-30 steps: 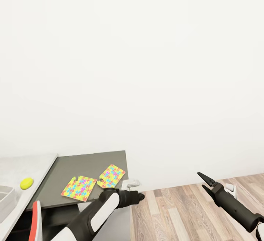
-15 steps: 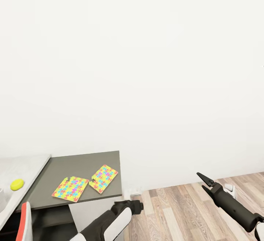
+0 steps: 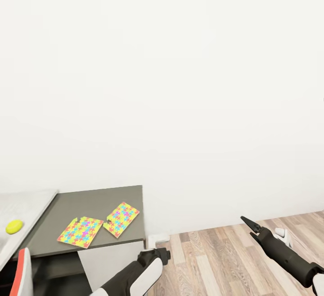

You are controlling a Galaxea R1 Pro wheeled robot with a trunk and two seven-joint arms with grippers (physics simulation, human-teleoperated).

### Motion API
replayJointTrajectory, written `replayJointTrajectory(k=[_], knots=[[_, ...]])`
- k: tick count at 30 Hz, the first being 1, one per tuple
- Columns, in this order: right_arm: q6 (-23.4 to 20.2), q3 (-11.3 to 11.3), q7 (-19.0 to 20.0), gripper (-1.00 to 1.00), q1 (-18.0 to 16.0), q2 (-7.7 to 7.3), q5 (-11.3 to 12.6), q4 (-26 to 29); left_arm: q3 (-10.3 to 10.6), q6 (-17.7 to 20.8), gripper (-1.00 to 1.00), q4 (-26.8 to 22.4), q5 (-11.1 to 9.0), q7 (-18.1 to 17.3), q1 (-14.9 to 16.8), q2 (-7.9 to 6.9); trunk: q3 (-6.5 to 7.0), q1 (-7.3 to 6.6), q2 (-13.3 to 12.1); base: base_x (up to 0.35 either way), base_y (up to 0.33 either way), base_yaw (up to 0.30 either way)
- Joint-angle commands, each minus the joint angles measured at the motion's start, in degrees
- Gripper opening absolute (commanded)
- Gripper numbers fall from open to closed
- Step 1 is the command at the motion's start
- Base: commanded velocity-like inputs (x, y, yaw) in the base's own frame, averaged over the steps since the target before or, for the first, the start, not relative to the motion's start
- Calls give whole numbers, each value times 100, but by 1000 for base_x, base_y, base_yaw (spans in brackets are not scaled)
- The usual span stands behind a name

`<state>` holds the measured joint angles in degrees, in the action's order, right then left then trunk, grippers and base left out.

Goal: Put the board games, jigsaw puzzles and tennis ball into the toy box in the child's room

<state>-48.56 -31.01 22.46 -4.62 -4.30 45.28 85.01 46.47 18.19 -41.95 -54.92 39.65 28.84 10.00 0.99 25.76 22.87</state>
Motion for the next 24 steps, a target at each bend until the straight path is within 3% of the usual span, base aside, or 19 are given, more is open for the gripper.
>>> replayJointTrajectory(k=[1, 5, 15, 24], knots=[[-31, -11, 30, 100, -2, -3, -17, -2, 6, 14, 100, -1, -19, 39, 5, 0, -3, 2, 5, 0, -87, 0], [-31, -11, 30, 100, 0, -8, -18, -2, 2, -77, 100, 2, -19, 67, 6, 0, -3, 2, 5, 0, -42, 0], [-31, -7, 21, 100, -4, -16, -20, -2, -4, -333, 100, 3, -19, 672, 7, 0, -3, 2, 5, 0, -4, 0], [-35, -10, 26, 100, -4, -17, -19, -2, -14, -334, 100, -44, -27, 692, 7, 0, -3, 2, 5, 0, 0, 0]])
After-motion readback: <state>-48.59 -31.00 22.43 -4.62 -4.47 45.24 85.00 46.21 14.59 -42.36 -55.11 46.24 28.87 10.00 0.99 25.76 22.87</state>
